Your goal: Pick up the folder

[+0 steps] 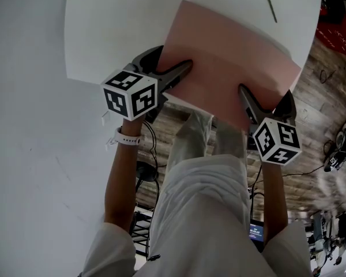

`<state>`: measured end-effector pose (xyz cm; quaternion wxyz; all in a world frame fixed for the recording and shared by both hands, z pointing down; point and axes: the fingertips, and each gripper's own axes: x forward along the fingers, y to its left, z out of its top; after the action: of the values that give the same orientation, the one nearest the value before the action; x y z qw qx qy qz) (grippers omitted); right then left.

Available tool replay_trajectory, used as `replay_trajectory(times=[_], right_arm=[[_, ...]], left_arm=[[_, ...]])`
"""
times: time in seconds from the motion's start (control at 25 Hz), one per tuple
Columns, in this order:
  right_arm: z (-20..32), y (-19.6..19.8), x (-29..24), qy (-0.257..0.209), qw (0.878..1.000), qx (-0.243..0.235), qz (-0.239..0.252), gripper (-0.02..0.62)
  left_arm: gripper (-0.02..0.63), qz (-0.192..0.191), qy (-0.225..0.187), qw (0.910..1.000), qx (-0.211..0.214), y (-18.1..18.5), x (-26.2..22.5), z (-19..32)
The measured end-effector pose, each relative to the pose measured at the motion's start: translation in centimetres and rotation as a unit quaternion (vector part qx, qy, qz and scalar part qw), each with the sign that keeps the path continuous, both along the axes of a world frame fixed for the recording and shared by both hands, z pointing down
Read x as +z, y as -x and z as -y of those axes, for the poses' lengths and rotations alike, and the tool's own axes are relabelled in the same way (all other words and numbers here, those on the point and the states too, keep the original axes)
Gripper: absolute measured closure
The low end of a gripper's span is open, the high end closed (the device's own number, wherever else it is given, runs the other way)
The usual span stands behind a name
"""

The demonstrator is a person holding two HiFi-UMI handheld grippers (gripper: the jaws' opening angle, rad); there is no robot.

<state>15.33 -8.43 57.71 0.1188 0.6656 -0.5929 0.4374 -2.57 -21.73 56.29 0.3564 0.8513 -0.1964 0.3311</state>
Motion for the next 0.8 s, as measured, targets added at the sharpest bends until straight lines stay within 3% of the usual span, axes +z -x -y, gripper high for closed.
replay_trajectory(times=[0.8], right_arm=[[-0.7,0.5,-1.8,-0.013,0.999,-0.029,-0.018,0.015]], left_arm=[[0.256,0.001,-0.022,0.9987,-0.045,1.9,-2.0,-2.3]])
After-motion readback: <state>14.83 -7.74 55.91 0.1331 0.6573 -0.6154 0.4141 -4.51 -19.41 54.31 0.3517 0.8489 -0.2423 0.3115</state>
